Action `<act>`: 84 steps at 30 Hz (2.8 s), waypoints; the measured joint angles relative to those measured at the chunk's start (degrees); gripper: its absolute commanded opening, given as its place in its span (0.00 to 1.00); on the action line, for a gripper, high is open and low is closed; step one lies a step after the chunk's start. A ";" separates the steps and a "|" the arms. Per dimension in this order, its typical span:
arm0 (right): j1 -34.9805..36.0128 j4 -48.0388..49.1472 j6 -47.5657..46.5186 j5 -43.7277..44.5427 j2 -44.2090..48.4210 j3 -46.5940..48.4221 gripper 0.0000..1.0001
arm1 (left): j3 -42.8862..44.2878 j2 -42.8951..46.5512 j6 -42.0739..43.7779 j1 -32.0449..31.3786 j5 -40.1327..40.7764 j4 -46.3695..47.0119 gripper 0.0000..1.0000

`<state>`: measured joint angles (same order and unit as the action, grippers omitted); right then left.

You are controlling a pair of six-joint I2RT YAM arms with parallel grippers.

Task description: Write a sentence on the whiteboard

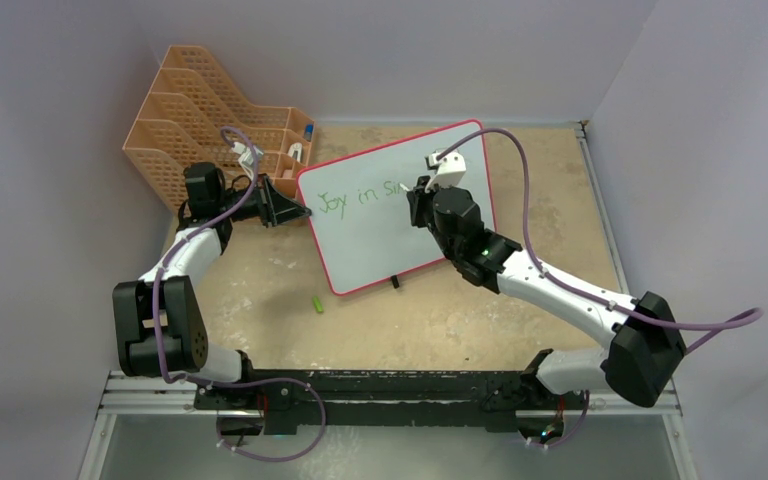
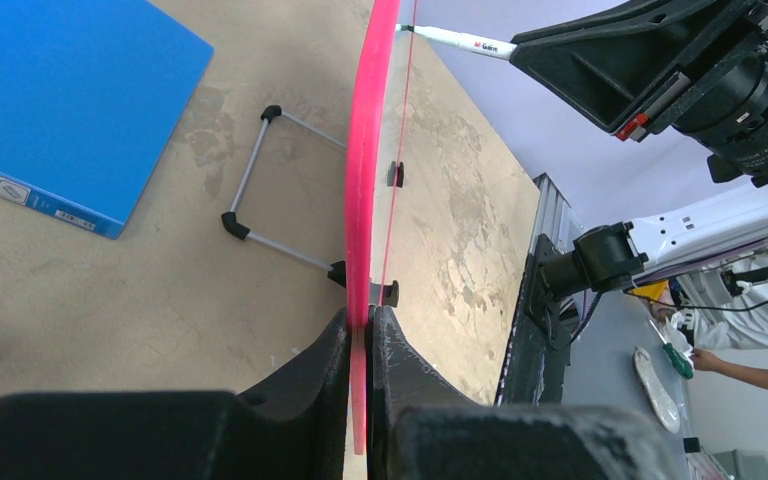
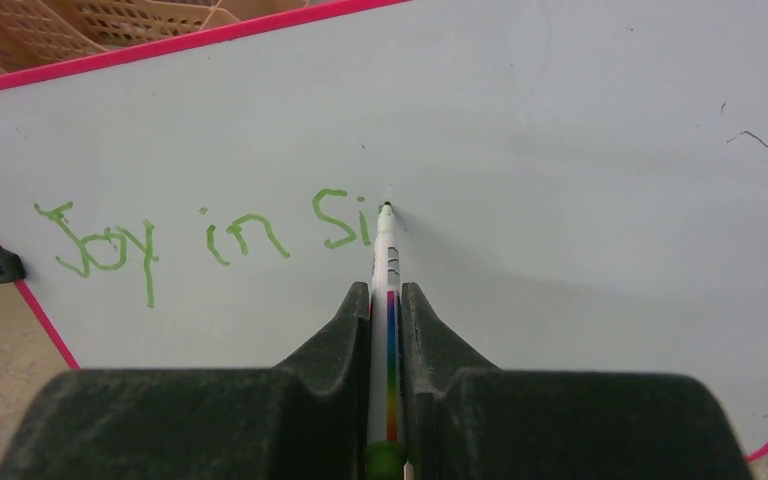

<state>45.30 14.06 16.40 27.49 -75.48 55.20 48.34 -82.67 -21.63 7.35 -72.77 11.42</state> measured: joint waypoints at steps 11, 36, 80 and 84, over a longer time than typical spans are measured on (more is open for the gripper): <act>-0.37 -0.07 -0.17 0.68 0.07 -0.02 0.00 | -0.02 0.00 0.00 0.00 0.00 0.00 0.00; -0.74 -2.23 1.14 -0.09 1.01 -1.11 0.00 | 0.00 0.00 0.00 -0.02 0.15 -0.04 0.00; -0.81 -0.55 0.22 0.26 2.16 -1.09 0.00 | 0.00 0.20 0.00 -0.04 0.09 -0.24 0.00; -0.87 -0.20 0.04 0.28 1.36 -1.05 0.00 | -0.02 0.20 0.00 -0.04 0.11 -0.24 0.00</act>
<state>44.42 13.87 16.45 27.77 -74.13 54.15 48.31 -82.48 -21.63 7.31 -72.66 11.18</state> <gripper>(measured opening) 0.118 0.057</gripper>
